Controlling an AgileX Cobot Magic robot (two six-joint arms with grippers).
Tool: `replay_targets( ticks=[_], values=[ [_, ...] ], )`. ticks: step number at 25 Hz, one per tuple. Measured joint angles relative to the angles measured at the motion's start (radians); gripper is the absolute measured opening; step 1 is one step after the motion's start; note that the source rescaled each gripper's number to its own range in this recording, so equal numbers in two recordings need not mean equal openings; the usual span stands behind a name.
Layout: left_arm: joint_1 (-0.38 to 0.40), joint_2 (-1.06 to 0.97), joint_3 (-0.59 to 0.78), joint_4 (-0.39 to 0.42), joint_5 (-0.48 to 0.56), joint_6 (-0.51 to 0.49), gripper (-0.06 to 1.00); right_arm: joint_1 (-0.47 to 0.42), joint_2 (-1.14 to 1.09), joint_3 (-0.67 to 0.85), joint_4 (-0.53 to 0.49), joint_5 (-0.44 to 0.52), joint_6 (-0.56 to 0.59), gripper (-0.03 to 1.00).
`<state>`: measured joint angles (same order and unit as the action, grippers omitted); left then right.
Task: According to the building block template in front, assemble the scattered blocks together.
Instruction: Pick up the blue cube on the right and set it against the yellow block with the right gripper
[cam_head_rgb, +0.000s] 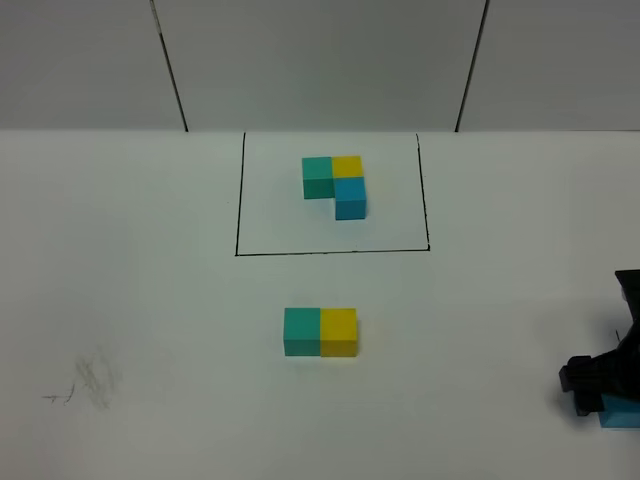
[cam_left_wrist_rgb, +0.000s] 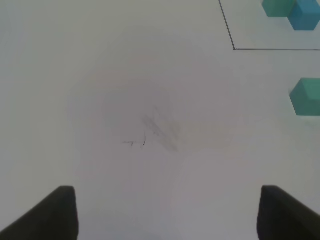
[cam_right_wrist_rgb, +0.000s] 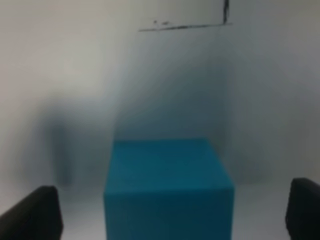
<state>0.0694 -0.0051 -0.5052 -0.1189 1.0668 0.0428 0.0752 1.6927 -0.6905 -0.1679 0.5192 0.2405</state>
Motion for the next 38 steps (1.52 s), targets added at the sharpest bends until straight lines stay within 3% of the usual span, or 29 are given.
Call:
replay_targets(
  ticks=[1,2,4,5,8,12,18,23,28,31,34,38],
  values=[
    [0.000,0.000,0.000,0.000,0.000,0.000,0.59,0.000,0.001,0.000,0.003,-0.006,-0.007,0.59],
    [0.000,0.000,0.000,0.000,0.000,0.000,0.59,0.000,0.001,0.000,0.004,-0.010,-0.014,0.43],
    [0.000,0.000,0.000,0.000,0.000,0.000,0.59,0.000,0.001,0.000,0.007,-0.011,-0.039,0.00],
    [0.000,0.000,0.000,0.000,0.000,0.000,0.59,0.000,0.001,0.000,0.008,-0.010,-0.059,0.04],
    [0.000,0.000,0.000,0.000,0.000,0.000,0.59,0.000,-0.017,0.000,0.033,0.017,-0.113,0.03],
    [0.000,0.000,0.000,0.000,0.000,0.000,0.59,0.029,-0.169,0.000,0.159,0.090,-0.182,0.03],
    [0.000,0.000,0.000,0.000,0.000,0.000,0.59,0.204,-0.365,0.000,0.295,0.099,-0.160,0.03],
    [0.000,0.000,0.000,0.000,0.000,0.000,0.59,0.398,-0.348,0.000,0.309,0.094,0.002,0.03],
    [0.000,0.000,0.000,0.000,0.000,0.000,0.59,0.575,-0.235,0.000,0.309,-0.023,0.130,0.03],
    [0.000,0.000,0.000,0.000,0.000,0.000,0.59,0.652,-0.139,-0.012,0.311,-0.088,0.270,0.03],
    [0.000,0.000,0.000,0.000,0.000,0.000,0.59,0.713,-0.048,-0.078,0.301,-0.085,0.441,0.03],
    [0.000,0.000,0.000,0.000,0.000,0.000,0.59,0.768,0.080,-0.219,0.212,0.013,0.632,0.03]
  ],
)
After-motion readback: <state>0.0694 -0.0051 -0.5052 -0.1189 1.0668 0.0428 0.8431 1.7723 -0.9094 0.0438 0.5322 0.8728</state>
